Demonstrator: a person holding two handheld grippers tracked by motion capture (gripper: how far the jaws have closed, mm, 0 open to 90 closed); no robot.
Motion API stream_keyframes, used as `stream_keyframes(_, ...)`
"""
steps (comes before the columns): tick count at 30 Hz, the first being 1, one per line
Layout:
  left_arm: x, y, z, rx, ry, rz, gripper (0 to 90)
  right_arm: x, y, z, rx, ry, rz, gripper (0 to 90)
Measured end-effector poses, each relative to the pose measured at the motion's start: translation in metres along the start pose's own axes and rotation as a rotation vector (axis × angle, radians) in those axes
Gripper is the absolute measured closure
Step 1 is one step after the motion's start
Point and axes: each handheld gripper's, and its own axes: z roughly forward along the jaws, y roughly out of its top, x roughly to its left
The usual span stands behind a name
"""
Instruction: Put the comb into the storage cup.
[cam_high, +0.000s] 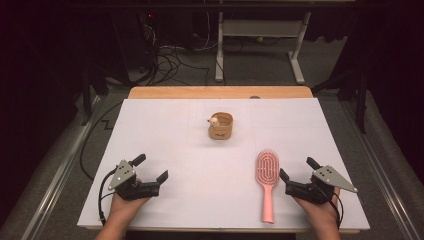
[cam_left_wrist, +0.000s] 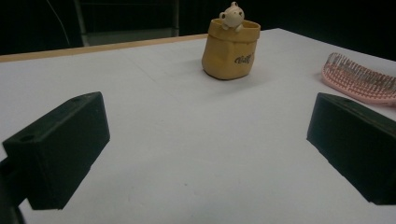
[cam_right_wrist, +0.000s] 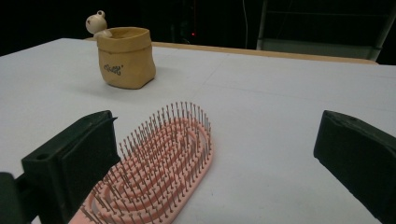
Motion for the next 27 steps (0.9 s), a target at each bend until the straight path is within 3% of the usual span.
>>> stream_keyframes(14,-0.0005,0.0005,0.0008,0.001,0.002,0.013,0.0,0.0011,-0.0004,-0.0039,-0.006,-0.004,-0.003,0.2)
stream_keyframes(24,0.0005,0.0014,-0.0001,0.013,-0.01,-0.013,0.0,0.0014,-0.0008,-0.0054,-0.004,0.002,-0.013,0.2)
stream_keyframes(27,-0.0007,0.0018,0.0,0.009,-0.011,-0.001,0.0,0.0015,-0.0005,-0.0071,-0.005,0.006,-0.014,0.4)
